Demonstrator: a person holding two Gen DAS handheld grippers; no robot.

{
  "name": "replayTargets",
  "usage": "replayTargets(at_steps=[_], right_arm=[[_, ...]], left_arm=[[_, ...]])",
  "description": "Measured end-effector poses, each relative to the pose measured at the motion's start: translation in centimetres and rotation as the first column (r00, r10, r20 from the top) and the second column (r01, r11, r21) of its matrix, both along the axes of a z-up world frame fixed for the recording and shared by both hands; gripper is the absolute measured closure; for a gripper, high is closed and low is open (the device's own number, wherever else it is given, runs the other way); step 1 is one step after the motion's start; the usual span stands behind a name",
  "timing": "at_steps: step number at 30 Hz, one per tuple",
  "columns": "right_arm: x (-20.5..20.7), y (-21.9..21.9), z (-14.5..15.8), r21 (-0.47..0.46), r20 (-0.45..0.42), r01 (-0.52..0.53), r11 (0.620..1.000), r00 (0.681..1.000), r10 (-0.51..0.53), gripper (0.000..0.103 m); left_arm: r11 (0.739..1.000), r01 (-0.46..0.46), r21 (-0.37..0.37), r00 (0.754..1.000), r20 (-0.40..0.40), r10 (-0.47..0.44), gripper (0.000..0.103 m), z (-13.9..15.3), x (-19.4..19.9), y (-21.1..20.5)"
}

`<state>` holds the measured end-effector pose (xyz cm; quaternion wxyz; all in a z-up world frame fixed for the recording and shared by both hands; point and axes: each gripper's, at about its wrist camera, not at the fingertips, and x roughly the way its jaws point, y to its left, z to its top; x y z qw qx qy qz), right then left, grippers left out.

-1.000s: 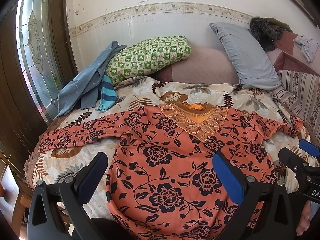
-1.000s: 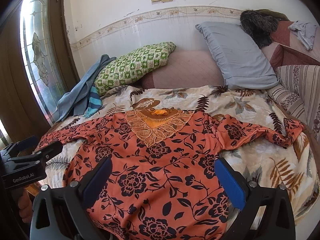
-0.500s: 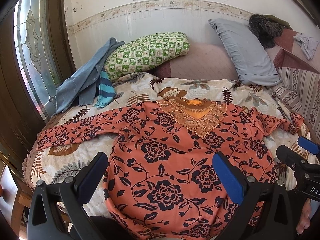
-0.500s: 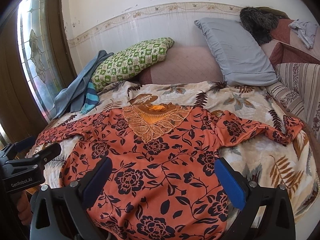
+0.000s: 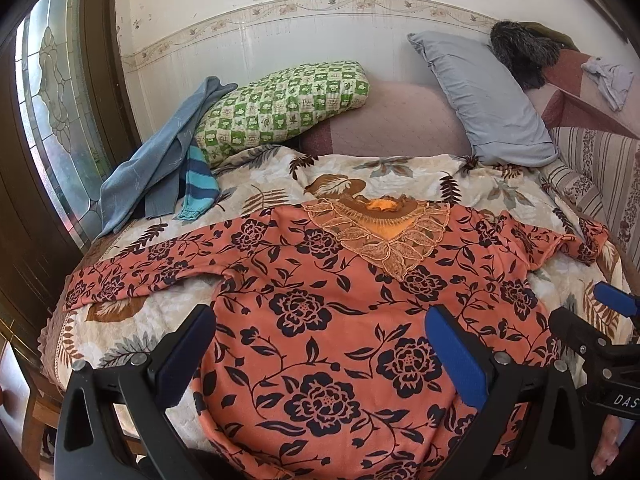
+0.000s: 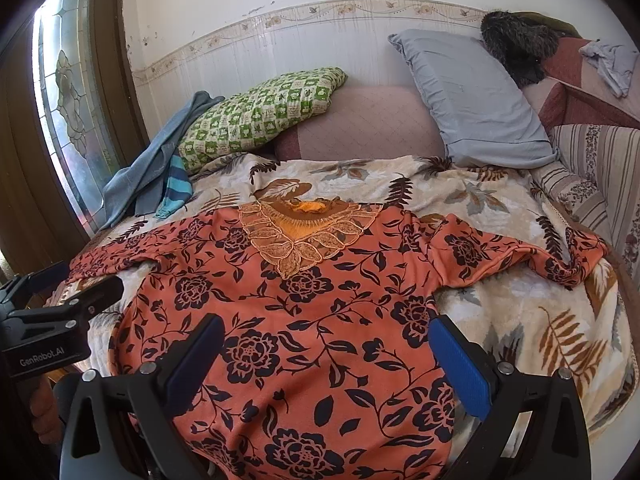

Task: Fold small clothes

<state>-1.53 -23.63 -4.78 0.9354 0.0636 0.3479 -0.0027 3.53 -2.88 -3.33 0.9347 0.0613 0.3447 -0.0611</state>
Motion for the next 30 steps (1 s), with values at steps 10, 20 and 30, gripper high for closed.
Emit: replayTargets(at_steps=[10, 20, 30], right_arm=[[3.7, -15.0, -4.0, 0.298, -0.076, 0.316, 0.901, 0.948, -0.308, 0.0], [7.2, -35.6, -4.6, 0.257, -0.247, 0.759, 0.598, 0.65, -0.719, 0.0], [15.9, -40.4, -10.0, -0.151, -0.501, 0.743, 0.652, 0.511, -0.699, 0.014]], left_arm=[[0.994, -0.113, 0.004, 0.994, -0.001, 0.113, 0.0, -4.7, 9.7, -2.9], [0.992, -0.125, 0.029, 0.99, -0.057, 0.127, 0.0, -10.0, 14.1, -2.0], [0.997, -0.062, 0.044, 0.996, -0.062, 0.065, 0.0, -10.4, 14.2, -3.2]])
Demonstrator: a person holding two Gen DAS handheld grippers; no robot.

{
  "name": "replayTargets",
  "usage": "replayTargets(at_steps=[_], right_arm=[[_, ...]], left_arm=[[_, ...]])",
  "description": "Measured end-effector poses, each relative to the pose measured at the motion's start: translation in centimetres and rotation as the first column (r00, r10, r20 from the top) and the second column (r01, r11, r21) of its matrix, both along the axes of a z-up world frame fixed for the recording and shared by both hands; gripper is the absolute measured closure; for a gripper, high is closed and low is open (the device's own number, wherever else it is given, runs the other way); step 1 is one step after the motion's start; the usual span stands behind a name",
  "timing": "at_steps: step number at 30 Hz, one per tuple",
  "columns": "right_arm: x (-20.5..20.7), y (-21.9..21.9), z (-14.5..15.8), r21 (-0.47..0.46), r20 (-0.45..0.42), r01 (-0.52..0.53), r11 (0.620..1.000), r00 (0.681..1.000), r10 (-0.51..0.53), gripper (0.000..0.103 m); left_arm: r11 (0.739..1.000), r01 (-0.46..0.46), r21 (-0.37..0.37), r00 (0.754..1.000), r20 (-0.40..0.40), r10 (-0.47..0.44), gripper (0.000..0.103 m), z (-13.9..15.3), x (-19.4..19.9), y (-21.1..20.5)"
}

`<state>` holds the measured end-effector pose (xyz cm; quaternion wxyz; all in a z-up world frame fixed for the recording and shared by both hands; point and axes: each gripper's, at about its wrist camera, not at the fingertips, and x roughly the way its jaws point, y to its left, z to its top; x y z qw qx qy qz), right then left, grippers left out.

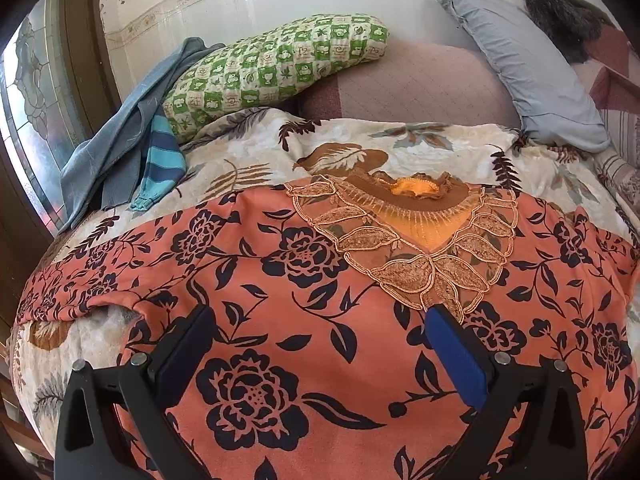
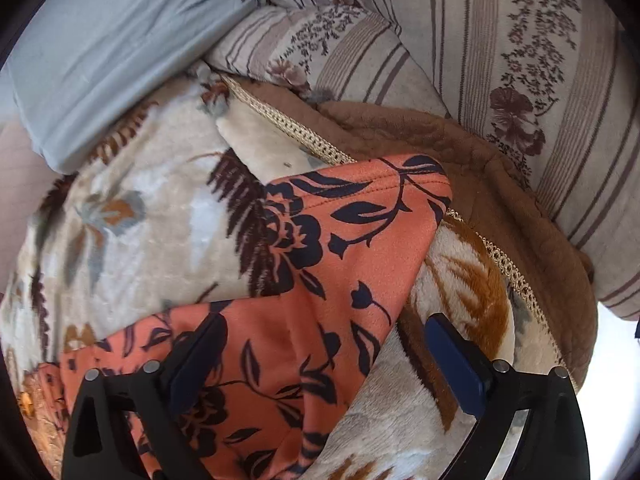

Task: Fold small clothes

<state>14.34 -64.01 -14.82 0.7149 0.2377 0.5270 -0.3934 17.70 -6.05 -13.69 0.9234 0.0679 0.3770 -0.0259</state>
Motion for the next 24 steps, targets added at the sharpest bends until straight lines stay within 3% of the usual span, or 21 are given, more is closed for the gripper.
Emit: replayTargets(at_steps=[2, 3, 7, 10, 13, 17, 20, 24], right_arm=[[-0.5, -0.7, -1.6, 0.043, -0.045, -0.002, 0.999, 0.999, 0.004, 0.055], [-1.4, -1.1, -1.9, 0.086, 0.001, 0.012, 0.996, 1.0, -0.012, 0.07], [-6.0, -1.5, 0.3, 0.139, 0.249, 0.035, 0.99, 0.966, -0.069, 0.086], [-8.8, -0.9, 2.9, 0.169, 0.392, 0.013, 0.986, 0.917, -0.079, 0.087], [-9.6, 0.7, 6.2, 0.212, 0.544, -0.072, 0.975, 0.837, -0.057, 0.088], [-7.7, 5.8, 12.1, 0.176, 0.683, -0.248, 0.953, 0.728, 0.064, 0.088], [-4.4, 11.7, 15.6, 0.127, 0.741, -0.4, 0.908, 0.647, 0.182, 0.088], [0.4, 20.9, 17.6, 0.101, 0.777, -0.574, 0.812, 0.555, 0.296, 0.088]], left_arm=[[1.0, -0.001, -0.003, 1.0, 0.0, 0.001, 0.0, 0.1, 0.0, 0.1], [1.0, -0.003, -0.007, 1.0, 0.0, 0.003, 0.0, 0.1, 0.0, 0.2], [0.999, -0.019, -0.029, 1.0, 0.008, 0.02, 0.0, 0.5, -0.2, 0.9], [0.999, -0.03, -0.031, 0.999, 0.024, 0.031, 0.0, 0.8, -0.4, 1.2], [0.998, -0.059, -0.022, 0.996, 0.066, 0.06, 0.0, 1.5, -0.6, 1.7], [0.989, -0.149, -0.02, 0.98, 0.128, 0.15, 0.0, 2.6, -0.5, 3.7], [0.97, -0.237, -0.053, 0.961, 0.132, 0.242, 0.0, 3.3, 0.0, 6.3], [0.933, -0.344, -0.104, 0.927, 0.121, 0.355, 0.0, 3.8, 0.2, 10.1]])
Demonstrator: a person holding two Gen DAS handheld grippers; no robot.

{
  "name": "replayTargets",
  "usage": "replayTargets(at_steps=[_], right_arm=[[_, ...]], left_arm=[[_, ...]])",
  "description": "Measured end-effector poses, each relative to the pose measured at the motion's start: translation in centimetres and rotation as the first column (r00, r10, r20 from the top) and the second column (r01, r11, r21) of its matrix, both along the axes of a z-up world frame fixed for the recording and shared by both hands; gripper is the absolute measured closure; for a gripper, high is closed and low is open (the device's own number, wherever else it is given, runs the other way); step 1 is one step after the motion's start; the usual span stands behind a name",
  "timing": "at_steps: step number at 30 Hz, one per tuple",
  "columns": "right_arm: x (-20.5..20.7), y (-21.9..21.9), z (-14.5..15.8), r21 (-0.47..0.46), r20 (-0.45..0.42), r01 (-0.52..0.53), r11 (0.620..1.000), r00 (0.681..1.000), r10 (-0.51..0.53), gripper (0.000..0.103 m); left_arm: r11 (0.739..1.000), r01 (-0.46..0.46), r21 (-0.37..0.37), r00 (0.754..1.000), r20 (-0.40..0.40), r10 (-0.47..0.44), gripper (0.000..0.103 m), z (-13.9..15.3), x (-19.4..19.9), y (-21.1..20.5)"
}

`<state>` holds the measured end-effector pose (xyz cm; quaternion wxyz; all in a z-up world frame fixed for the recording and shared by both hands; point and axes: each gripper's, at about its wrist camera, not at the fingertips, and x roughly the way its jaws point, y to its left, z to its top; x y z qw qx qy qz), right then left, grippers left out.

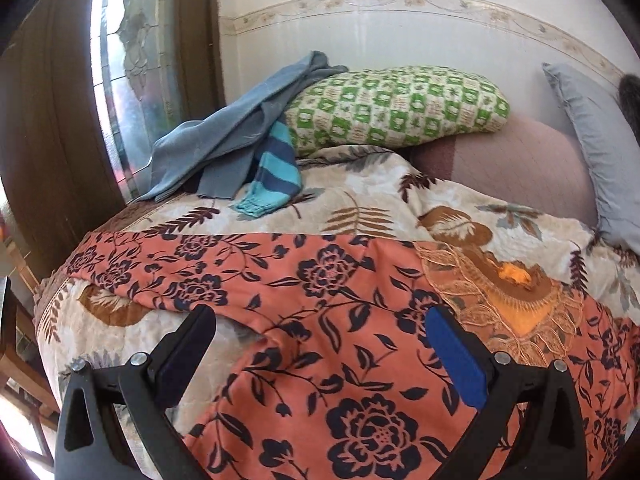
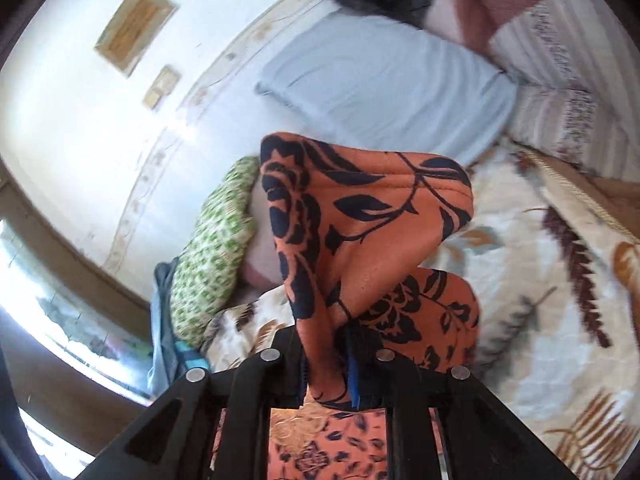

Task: Fold small clothes

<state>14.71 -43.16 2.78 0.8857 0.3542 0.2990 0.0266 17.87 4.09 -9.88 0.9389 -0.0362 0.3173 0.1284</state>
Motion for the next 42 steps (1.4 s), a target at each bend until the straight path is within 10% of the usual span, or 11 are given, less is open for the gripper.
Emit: replayTargets(at_steps=[7, 13, 20, 23, 25, 31, 38, 42], right_arm=[[7.8, 16.7, -4.3, 0.023, -0.106, -0.256, 0.966, 0.961, 0.257, 0.084], [11.5, 27.9, -12.2, 0.084, -0.328, -0.479, 0.874, 0.815, 0.478, 0.082], [11.5, 31.4, -13.1, -0.051, -0.349, -0.581, 0.812, 0.773, 0.53, 0.08], [12.1, 31.3, -12.0, -0.005, -0.295, -0.601, 0.799, 0.764, 0.573, 0.064], [11.8, 31.3, -11.2, 0.031, -0.219, -0.599, 0.8, 0.777, 0.59, 0.03], [11.3, 30.3, -9.1, 0.062, -0.068, -0.565, 0.823, 0.82, 0.568, 0.028], [7.8, 21.9, -10.6, -0.058, -0.171, -0.403, 0.913, 0.905, 0.389, 0.028], [4.3, 14.1, -13.6, 0.043, -0.188, -0.254, 0.966, 0.948, 0.257, 0.028]], left_arm=[[0.994, -0.102, -0.033, 0.994, 0.019, 0.103, 0.0, 0.5, -0.5, 5.3], [0.987, -0.15, -0.055, 0.989, 0.006, 0.15, 0.0, 0.4, -0.4, 8.3], [0.98, -0.174, -0.096, 0.985, -0.027, 0.172, 0.0, 0.1, -0.1, 9.5], [0.981, -0.168, -0.1, 0.986, -0.028, 0.166, 0.0, 0.2, 0.0, 9.2], [0.982, -0.162, -0.095, 0.987, -0.028, 0.16, 0.0, 0.1, 0.0, 8.8], [0.98, -0.174, -0.091, 0.984, -0.039, 0.171, 0.0, -0.2, 0.4, 9.2], [0.976, -0.174, -0.135, 0.984, -0.067, 0.166, 0.0, -1.1, 1.5, 9.0], [0.991, -0.076, -0.109, 0.996, -0.048, 0.071, 0.0, -1.0, 2.2, 5.6]])
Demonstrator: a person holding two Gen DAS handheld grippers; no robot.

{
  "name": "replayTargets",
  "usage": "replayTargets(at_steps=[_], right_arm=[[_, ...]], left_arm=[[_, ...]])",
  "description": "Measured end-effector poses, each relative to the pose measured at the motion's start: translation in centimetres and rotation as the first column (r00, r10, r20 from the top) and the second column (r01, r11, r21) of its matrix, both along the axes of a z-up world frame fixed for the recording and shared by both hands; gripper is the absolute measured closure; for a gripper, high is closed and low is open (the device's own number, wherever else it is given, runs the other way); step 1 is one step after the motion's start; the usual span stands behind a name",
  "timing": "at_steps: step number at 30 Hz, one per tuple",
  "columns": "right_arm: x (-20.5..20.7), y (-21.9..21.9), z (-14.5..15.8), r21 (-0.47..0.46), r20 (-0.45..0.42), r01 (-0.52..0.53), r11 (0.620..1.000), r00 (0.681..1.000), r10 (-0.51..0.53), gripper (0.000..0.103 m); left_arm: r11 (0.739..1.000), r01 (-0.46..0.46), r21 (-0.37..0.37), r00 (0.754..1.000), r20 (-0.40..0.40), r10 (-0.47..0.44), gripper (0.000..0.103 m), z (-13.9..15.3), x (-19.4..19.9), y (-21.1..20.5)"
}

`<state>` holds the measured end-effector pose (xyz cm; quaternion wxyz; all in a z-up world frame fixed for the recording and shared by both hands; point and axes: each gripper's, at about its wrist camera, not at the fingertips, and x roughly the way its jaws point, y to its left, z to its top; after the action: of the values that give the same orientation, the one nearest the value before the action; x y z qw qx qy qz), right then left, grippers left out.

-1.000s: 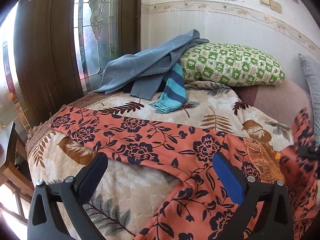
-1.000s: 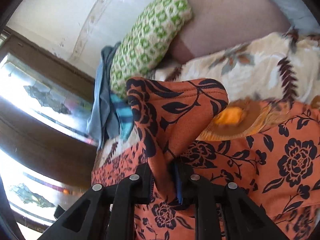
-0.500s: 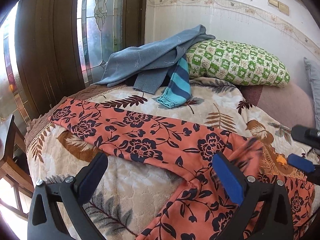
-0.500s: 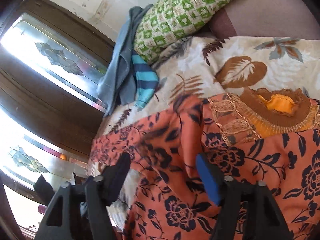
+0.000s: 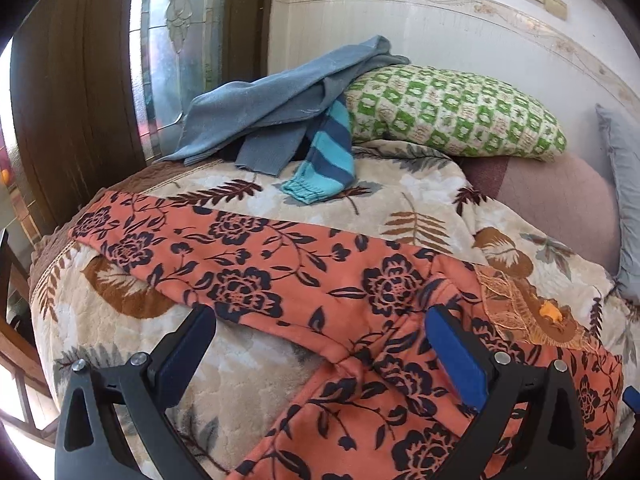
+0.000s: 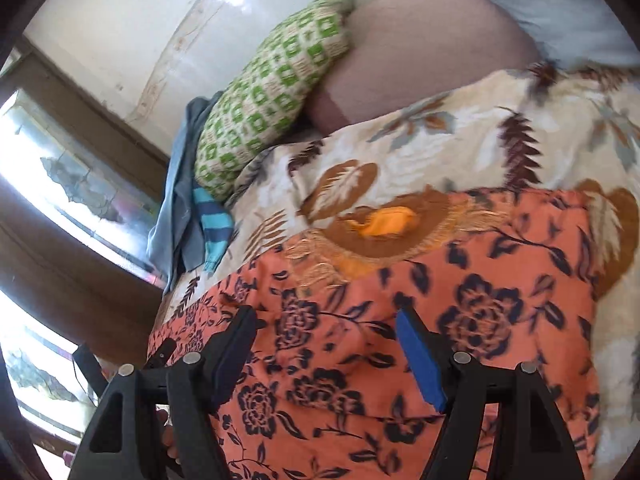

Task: Fold small clothes

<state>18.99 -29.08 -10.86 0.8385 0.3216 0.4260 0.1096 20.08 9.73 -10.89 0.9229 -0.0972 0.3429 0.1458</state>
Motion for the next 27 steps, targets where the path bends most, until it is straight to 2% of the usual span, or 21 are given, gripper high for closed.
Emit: replayTargets(at_steps=[5, 8, 10, 12, 13, 15, 17, 19, 22, 24, 27], right_arm=[[-3.3, -6.3, -4.3, 0.181, -0.029, 0.127, 0.975, 0.992, -0.124, 0.028], [-3.0, -7.7, -6.4, 0.229, -0.071, 0.164, 0.959, 0.986, -0.152, 0.028], [-2.2, -8.1, -7.6, 0.216, -0.128, 0.193, 0.957, 0.977, -0.168, 0.028], [-1.4, -8.2, -9.3, 0.195, -0.204, 0.199, 0.96, 0.966, -0.158, 0.029], [-1.2, -8.3, -9.4, 0.196, -0.198, 0.192, 0.962, 0.968, -0.153, 0.03], [-1.1, -8.2, -8.9, 0.182, -0.187, 0.183, 0.966, 0.971, -0.148, 0.03], [-1.3, -8.0, -8.4, 0.156, -0.149, 0.174, 0.972, 0.977, -0.151, 0.029], [-1.5, -7.6, -7.5, 0.17, -0.083, 0.162, 0.972, 0.985, -0.15, 0.029], [-1.6, -6.1, -6.2, 0.206, 0.008, 0.086, 0.975, 0.996, -0.09, 0.029], [-1.6, -4.9, -6.0, 0.192, 0.027, 0.051, 0.98, 0.998, -0.057, 0.029], [-1.0, -3.6, -7.7, 0.17, -0.052, 0.038, 0.985, 0.998, -0.03, 0.029]], left_arm=[[0.988, 0.089, 0.123, 0.996, -0.034, -0.085, 0.0, -1.1, 1.7, -4.6], [0.974, 0.109, 0.199, 0.991, -0.096, -0.092, 0.0, -2.8, 3.2, -6.1], [0.957, 0.091, 0.276, 0.986, -0.162, -0.047, 0.0, -4.4, 4.3, -6.2], [0.94, 0.026, 0.339, 0.972, -0.23, 0.056, 0.0, -6.0, 5.4, -4.9], [0.946, -0.022, 0.322, 0.964, -0.244, 0.105, 0.0, -6.3, 5.6, -3.6], [0.968, -0.113, 0.226, 0.955, -0.246, 0.169, 0.0, -6.1, 5.7, -0.7], [0.966, -0.181, 0.185, 0.946, -0.237, 0.223, 0.0, -5.5, 5.3, 1.4], [0.961, -0.219, 0.169, 0.946, -0.205, 0.252, 0.0, -4.5, 4.8, 2.4], [0.969, -0.201, 0.146, 0.961, -0.161, 0.224, 0.0, -3.6, 4.4, 2.5], [0.98, -0.152, 0.129, 0.974, -0.147, 0.17, 0.0, -3.4, 4.8, 2.0], [0.993, -0.036, 0.109, 0.987, -0.154, 0.052, 0.0, -3.4, 6.5, 0.8]])
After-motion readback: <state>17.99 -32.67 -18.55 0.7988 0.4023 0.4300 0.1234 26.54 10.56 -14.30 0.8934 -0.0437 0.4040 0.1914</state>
